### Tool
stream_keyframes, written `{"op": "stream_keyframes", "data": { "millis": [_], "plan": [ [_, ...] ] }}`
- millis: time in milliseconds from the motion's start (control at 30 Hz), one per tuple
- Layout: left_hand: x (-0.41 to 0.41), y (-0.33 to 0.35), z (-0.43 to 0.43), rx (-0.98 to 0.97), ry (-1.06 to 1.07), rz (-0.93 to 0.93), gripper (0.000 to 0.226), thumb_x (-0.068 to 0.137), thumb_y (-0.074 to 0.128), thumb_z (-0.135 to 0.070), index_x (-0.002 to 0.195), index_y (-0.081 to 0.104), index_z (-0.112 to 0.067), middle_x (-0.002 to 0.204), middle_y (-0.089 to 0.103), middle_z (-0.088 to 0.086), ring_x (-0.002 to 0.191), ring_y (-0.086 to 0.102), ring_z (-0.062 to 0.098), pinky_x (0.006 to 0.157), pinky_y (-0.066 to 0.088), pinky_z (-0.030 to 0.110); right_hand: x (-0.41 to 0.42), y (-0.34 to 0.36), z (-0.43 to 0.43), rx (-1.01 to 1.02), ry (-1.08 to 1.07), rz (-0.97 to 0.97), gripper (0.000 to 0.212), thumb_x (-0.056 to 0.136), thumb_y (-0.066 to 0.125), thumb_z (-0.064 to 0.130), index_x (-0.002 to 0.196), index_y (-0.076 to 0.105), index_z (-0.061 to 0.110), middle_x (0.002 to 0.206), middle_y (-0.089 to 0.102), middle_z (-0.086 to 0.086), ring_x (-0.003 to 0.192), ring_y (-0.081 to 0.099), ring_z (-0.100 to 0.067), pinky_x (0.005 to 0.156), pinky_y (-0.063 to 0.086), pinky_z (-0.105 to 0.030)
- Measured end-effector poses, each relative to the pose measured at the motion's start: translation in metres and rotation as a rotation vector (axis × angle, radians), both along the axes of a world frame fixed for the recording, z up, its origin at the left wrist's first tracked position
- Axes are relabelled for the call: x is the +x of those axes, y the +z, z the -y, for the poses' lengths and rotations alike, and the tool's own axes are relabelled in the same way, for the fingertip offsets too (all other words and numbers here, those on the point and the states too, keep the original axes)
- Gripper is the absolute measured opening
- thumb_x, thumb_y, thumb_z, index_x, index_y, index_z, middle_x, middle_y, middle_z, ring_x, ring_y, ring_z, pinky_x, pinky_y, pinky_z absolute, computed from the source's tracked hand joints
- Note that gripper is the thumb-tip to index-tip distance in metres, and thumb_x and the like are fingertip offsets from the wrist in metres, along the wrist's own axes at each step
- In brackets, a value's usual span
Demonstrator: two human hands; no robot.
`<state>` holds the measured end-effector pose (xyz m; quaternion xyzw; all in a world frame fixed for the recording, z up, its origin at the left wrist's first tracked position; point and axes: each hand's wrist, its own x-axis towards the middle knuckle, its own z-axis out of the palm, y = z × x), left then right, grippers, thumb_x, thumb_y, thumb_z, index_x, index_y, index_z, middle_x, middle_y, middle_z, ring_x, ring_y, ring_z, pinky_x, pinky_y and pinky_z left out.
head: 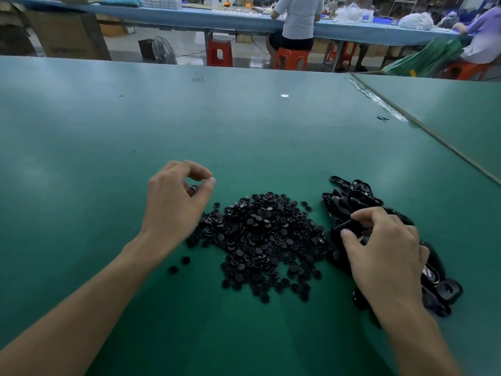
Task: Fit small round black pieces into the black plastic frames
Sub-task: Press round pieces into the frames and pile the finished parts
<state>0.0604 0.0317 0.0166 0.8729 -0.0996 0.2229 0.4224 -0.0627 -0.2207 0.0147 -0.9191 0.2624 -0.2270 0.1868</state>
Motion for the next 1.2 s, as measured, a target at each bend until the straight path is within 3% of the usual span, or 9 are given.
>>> {"op": "stream_keyframes", "data": {
  "millis": [100,167,200,333,433,733,900,1133,1200],
  "plan": [
    [-0.026,0.001,0.022,-0.154,-0.173,-0.070,0.015,0.086,0.077,-0.020,0.080,0.068,-0.031,0.072,0.066,-0.013,0.056,0.056,0.001,0.058,0.042,0.007,0.001,0.003,0.000,0.108,0.133,0.178,0.013,0.088,0.073,0.017,0.094,0.065,0.026,0.084,0.068,0.008,0.090,0.064,-0.020,0.085,0.051,-0.038],
    [-0.045,-0.001,0.034,-0.317,-0.304,-0.163,0.011,0.086,0.076,-0.022,0.086,0.069,-0.031,0.077,0.068,-0.010,0.057,0.062,0.010,0.051,0.049,0.018,0.000,0.007,-0.005,0.232,0.242,0.290,0.019,0.088,0.074,0.015,0.087,0.063,0.030,0.074,0.066,0.016,0.078,0.064,-0.002,0.075,0.050,-0.013],
    [-0.054,-0.003,0.039,-0.389,-0.363,-0.208,0.011,0.086,0.074,-0.023,0.089,0.069,-0.033,0.079,0.068,-0.008,0.058,0.065,0.015,0.045,0.050,0.024,0.000,0.007,-0.009,0.315,0.299,0.315,0.020,0.087,0.075,0.015,0.085,0.063,0.032,0.071,0.066,0.014,0.077,0.064,0.001,0.071,0.049,-0.009],
    [-0.073,-0.013,0.049,-0.478,-0.482,-0.279,0.021,0.085,0.074,-0.024,0.104,0.069,-0.034,0.089,0.070,-0.006,0.057,0.068,0.018,0.036,0.045,0.021,0.002,0.003,-0.027,0.762,0.525,0.285,0.017,0.085,0.076,0.010,0.085,0.070,0.026,0.081,0.073,0.005,0.075,0.068,-0.009,0.072,0.054,-0.020],
    [-0.075,-0.019,0.048,-0.459,-0.499,-0.316,0.021,0.088,0.076,-0.016,0.101,0.072,-0.031,0.083,0.073,-0.002,0.051,0.066,0.018,0.037,0.044,0.017,0.001,0.001,-0.035,0.928,0.599,0.253,0.017,0.084,0.076,0.012,0.089,0.072,0.028,0.082,0.075,-0.001,0.079,0.069,-0.011,0.075,0.056,-0.021],
    [-0.070,-0.023,0.045,-0.552,-0.552,-0.365,0.016,0.086,0.075,-0.010,0.095,0.074,-0.023,0.079,0.072,0.006,0.058,0.070,0.018,0.043,0.051,0.026,0.000,-0.001,-0.041,0.963,0.568,0.243,0.017,0.088,0.073,0.010,0.092,0.075,0.027,0.084,0.076,0.002,0.079,0.071,-0.007,0.074,0.054,-0.017],
    [-0.068,-0.022,0.046,-0.628,-0.569,-0.377,0.016,0.090,0.070,0.000,0.096,0.073,-0.015,0.075,0.072,0.005,0.062,0.069,0.015,0.051,0.054,0.025,-0.001,-0.003,-0.044,0.721,0.581,0.205,0.012,0.088,0.075,0.016,0.091,0.076,0.028,0.082,0.076,0.013,0.080,0.071,-0.005,0.074,0.054,-0.016],
    [-0.067,-0.022,0.046,-0.643,-0.576,-0.352,0.014,0.092,0.068,-0.001,0.094,0.073,-0.014,0.073,0.073,0.003,0.066,0.072,0.015,0.057,0.055,0.022,0.000,-0.006,-0.046,0.762,0.574,0.251,0.015,0.089,0.073,0.015,0.093,0.076,0.029,0.084,0.076,0.012,0.083,0.072,-0.006,0.075,0.054,-0.017],
    [-0.065,-0.023,0.046,-0.683,-0.558,-0.340,0.015,0.092,0.068,0.001,0.093,0.072,-0.014,0.072,0.073,0.005,0.066,0.072,0.017,0.058,0.056,0.022,0.000,-0.007,-0.045,0.689,0.543,0.267,0.016,0.090,0.072,0.018,0.099,0.075,0.031,0.085,0.075,0.016,0.083,0.071,-0.004,0.075,0.053,-0.014]
  ]
}}
